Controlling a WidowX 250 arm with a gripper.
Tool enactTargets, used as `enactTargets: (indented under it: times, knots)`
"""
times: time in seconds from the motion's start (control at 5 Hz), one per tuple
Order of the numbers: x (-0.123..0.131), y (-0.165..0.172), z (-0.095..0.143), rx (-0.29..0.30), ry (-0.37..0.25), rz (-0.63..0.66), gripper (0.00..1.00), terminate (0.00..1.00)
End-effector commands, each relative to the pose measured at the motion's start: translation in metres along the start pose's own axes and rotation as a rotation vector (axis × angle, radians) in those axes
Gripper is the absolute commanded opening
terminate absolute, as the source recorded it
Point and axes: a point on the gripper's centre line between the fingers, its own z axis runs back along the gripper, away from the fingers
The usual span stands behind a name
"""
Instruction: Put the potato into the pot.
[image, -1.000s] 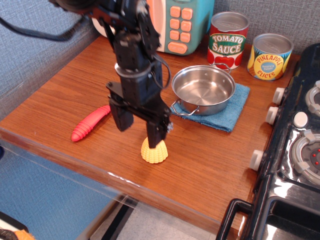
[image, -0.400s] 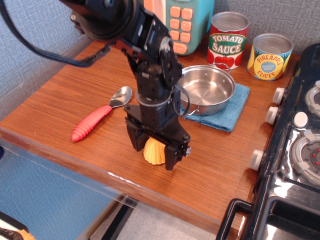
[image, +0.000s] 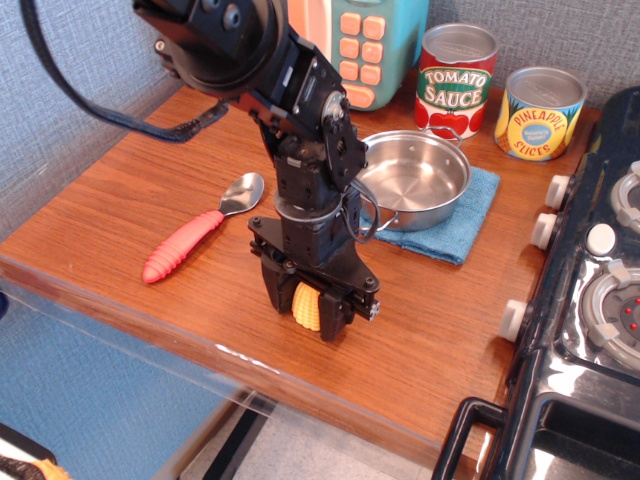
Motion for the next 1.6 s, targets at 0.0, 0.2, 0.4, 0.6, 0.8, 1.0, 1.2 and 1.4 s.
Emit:
enactTargets:
  times: [0.0, 0.2, 0.4, 0.6, 0.8, 1.0, 1.2, 1.4]
  knots:
    - [0.012, -0.001, 0.040, -0.046, -0.096, -0.065, 0.00, 0.00]
    - [0.025, -0.010, 0.075, -0.076, -0.185, -0.105, 0.00, 0.00]
    - [0.059, -0.009, 0.101, -0.083, -0.261, -0.067, 0.00, 0.00]
    - [0.094, -0.001, 0.099, -0.062, -0.274, -0.012, 0.00, 0.00]
    - [0.119, -0.005, 0.084, -0.039, -0.251, -0.004, 0.00, 0.00]
    - [0.135, -0.009, 0.061, -0.006, -0.213, -0.017, 0.00, 0.00]
    - [0.141, -0.008, 0.046, 0.009, -0.183, -0.018, 0.00, 0.00]
    - [0.143, -0.003, 0.042, 0.018, -0.171, -0.003, 1.00, 0.00]
